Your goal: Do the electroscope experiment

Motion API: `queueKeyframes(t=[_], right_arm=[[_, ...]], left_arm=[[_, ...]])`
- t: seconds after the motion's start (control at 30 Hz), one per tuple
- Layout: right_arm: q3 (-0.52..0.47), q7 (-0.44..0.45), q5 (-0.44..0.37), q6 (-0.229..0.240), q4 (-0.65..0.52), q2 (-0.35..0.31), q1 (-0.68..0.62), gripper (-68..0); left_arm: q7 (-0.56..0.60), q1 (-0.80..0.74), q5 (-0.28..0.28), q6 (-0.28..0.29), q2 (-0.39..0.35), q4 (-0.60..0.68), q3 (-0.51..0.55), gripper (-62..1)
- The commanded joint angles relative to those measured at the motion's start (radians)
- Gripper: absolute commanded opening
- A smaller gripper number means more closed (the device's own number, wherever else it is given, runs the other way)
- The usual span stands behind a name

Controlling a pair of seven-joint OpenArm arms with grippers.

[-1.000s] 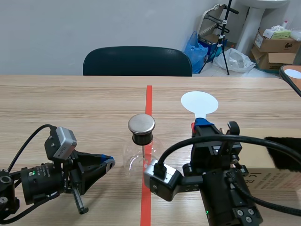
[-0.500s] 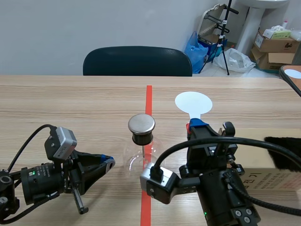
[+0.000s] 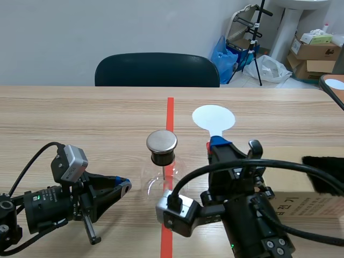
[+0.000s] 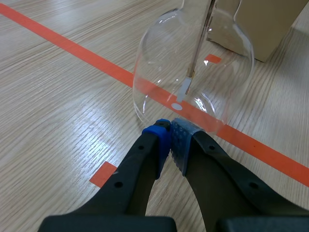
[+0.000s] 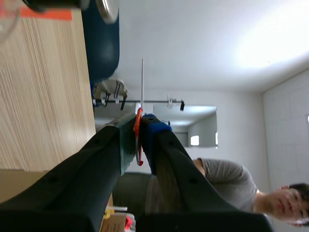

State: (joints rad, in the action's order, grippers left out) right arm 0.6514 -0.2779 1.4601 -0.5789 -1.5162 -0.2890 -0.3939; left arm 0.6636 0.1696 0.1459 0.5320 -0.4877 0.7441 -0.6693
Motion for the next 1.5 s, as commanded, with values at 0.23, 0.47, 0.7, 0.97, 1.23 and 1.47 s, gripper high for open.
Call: queueKeyframes(t=[0.23, 0.47, 0.7, 0.97, 1.23, 1.47], right_arm=[[0.000, 0.196, 0.001, -0.007, -0.016, -0.005, 0.011, -66.6], [0.000, 0.325, 0.001, -0.007, -0.016, -0.005, 0.011, -66.7], [0.000, 0.375, 0.001, -0.007, -0.016, -0.005, 0.011, -66.7], [0.000, 0.374, 0.001, -0.007, -0.016, -0.004, 0.011, -66.7], [0.000, 0.374, 0.001, -0.007, -0.016, -0.004, 0.011, -66.6], [0.000, 0.370, 0.001, -0.007, -0.016, -0.005, 0.011, -66.7]], left_arm=[[0.017, 0.013, 0.006, 0.005, 0.002, 0.021, 0.006, -58.1], [0.017, 0.013, 0.006, 0.005, 0.002, 0.021, 0.006, -58.1], [0.017, 0.013, 0.006, 0.005, 0.002, 0.021, 0.006, -58.1], [0.017, 0.013, 0.006, 0.005, 0.002, 0.021, 0.006, -58.1], [0.017, 0.013, 0.006, 0.005, 0.002, 0.021, 0.006, -58.1], [0.017, 0.013, 0.006, 0.005, 0.002, 0.021, 0.006, -58.1]])
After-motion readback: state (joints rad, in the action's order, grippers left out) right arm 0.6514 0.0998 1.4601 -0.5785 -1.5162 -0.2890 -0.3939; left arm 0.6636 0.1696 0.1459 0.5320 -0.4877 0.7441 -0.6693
